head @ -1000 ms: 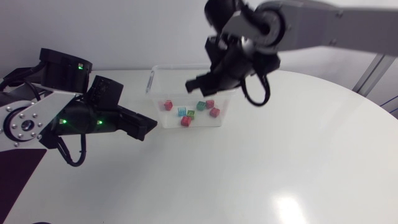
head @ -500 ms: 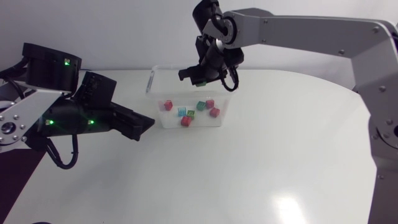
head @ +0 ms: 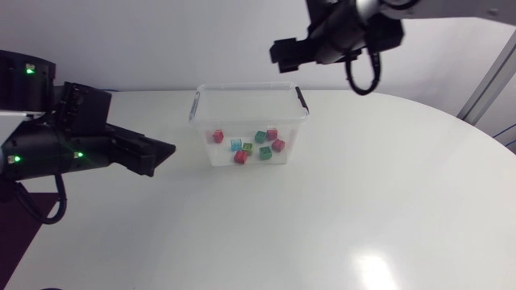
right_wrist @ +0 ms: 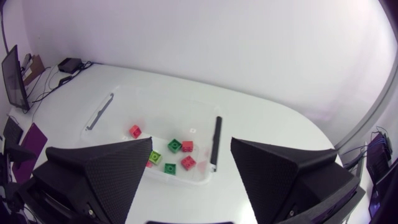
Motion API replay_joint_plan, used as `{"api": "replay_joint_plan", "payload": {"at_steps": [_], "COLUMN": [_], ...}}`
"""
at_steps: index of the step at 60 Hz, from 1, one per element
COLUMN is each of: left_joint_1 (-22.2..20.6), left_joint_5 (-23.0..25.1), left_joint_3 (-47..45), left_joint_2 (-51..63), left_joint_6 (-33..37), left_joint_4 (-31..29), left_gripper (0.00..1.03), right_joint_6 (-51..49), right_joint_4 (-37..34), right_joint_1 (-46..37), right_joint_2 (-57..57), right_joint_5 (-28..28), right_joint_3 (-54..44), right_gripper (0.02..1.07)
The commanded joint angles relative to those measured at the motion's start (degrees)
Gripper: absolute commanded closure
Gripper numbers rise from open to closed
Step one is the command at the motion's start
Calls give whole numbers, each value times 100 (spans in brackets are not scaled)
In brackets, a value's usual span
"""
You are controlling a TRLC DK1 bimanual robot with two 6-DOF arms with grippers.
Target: Place the duplo bricks in the container
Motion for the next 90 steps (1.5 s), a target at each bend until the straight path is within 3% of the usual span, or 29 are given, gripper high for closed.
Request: {"api": "replay_joint_plan", "payload": {"at_steps": [1, 8, 20, 32, 48, 78, 90], "left_joint_1": [138, 287, 806, 1070, 1228, 1588, 1574], "left_joint_5": [-104, -358, -394, -815, -1176, -1299, -1234], "left_joint_3": [86, 51, -98, -415, -766, -1610, -2199], "left_joint_2": [-301, -635, -1224, -2006, -2947, -4652, -4840], "left_joint_6": [140, 289, 298, 342, 456, 764, 508], "left_joint_4": [-100, -197, -232, -127, -83, -83, 379], "left_gripper": [9, 9, 9, 9, 9, 9, 9], "right_joint_6": [-207, -426, -778, -1103, -1340, -1841, -1588], "right_joint_4": [126, 373, 970, 1313, 1550, 1788, 2099], "right_joint_1": [-307, -790, -1625, -2381, -2645, -2943, -2931], "right_joint_2": [-535, -1290, -2477, -3664, -4824, -6414, -6991], "right_joint_5": [103, 103, 94, -29, -56, -56, -317], "right_joint_3": [-704, -1530, -2972, -4220, -5248, -6522, -7070], "right_gripper": [12, 12, 12, 12, 12, 12, 12]}}
